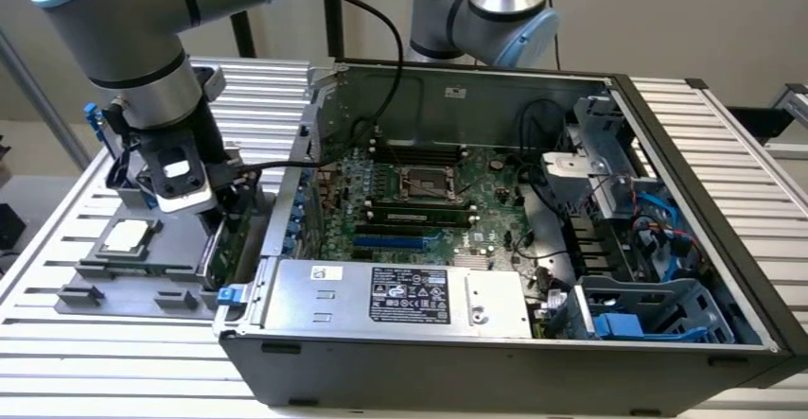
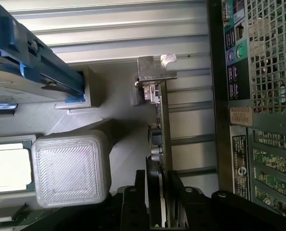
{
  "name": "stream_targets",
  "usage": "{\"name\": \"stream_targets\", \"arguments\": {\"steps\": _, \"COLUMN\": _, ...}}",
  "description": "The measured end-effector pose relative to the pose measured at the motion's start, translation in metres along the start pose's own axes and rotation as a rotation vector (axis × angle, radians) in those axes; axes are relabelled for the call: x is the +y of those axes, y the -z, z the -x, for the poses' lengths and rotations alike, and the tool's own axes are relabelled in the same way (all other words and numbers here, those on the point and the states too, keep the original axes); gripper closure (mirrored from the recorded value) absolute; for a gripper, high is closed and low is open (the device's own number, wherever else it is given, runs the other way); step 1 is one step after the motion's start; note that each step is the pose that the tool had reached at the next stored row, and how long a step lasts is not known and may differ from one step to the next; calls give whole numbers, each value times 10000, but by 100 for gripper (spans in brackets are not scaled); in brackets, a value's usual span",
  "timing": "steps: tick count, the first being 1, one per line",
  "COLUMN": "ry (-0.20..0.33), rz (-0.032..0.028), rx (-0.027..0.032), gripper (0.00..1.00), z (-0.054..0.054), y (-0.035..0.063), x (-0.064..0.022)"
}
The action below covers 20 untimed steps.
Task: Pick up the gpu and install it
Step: 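Pick up the gpu and move the gpu toward the slot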
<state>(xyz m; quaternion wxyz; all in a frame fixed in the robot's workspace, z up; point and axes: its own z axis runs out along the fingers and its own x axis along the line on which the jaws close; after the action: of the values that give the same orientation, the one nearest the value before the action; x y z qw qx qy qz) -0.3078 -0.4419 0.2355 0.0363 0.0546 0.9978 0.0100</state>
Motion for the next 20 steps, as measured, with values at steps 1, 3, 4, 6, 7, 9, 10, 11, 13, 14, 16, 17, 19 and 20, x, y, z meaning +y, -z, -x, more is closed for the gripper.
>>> {"name": "stream_targets", "arguments": {"steps": 1, "ry": -1, "rz": 0, "rx": -1, "gripper": 100, "z": 0, "y": -1, "x": 0}}
{"name": "stream_targets", "arguments": {"steps": 3, "ry": -1, "rz": 0, "rx": 0, "gripper": 100, "z": 0, "y": -1, "x": 0}}
{"name": "stream_targets", "arguments": {"steps": 4, "ry": -1, "rz": 1, "rx": -1, "gripper": 100, "z": 0, "y": -1, "x": 0}}
{"name": "stream_targets", "arguments": {"steps": 6, "ry": -1, "rz": 1, "rx": -2, "gripper": 100, "z": 0, "y": -1, "x": 0}}
{"name": "stream_targets", "arguments": {"steps": 7, "ry": -1, "rz": 2, "rx": -3, "gripper": 100, "z": 0, "y": -2, "x": 0}}
{"name": "stream_targets", "arguments": {"steps": 9, "ry": -1, "rz": 1, "rx": -2, "gripper": 100, "z": 0, "y": -2, "x": 0}}
{"name": "stream_targets", "arguments": {"steps": 10, "ry": 1, "rz": 1, "rx": -2, "gripper": 100, "z": 0, "y": -2, "x": 0}}
{"name": "stream_targets", "arguments": {"steps": 11, "ry": 24, "rz": 3, "rx": -2, "gripper": 100, "z": 0, "y": -2, "x": 0}}
{"name": "stream_targets", "arguments": {"steps": 13, "ry": 155, "rz": 12, "rx": 1, "gripper": 100, "z": 0, "y": -2, "x": -1}}
{"name": "stream_targets", "arguments": {"steps": 14, "ry": 249, "rz": 21, "rx": 3, "gripper": 100, "z": 0, "y": -2, "x": 0}}
{"name": "stream_targets", "arguments": {"steps": 16, "ry": 453, "rz": 35, "rx": 7, "gripper": 100, "z": 0, "y": -2, "x": -1}}
{"name": "stream_targets", "arguments": {"steps": 17, "ry": 579, "rz": 44, "rx": 10, "gripper": 100, "z": 0, "y": -2, "x": -1}}
{"name": "stream_targets", "arguments": {"steps": 19, "ry": 772, "rz": 58, "rx": 16, "gripper": 100, "z": 0, "y": -2, "x": -1}}
{"name": "stream_targets", "arguments": {"steps": 20, "ry": 835, "rz": 61, "rx": 18, "gripper": 100, "z": 0, "y": -2, "x": -3}}
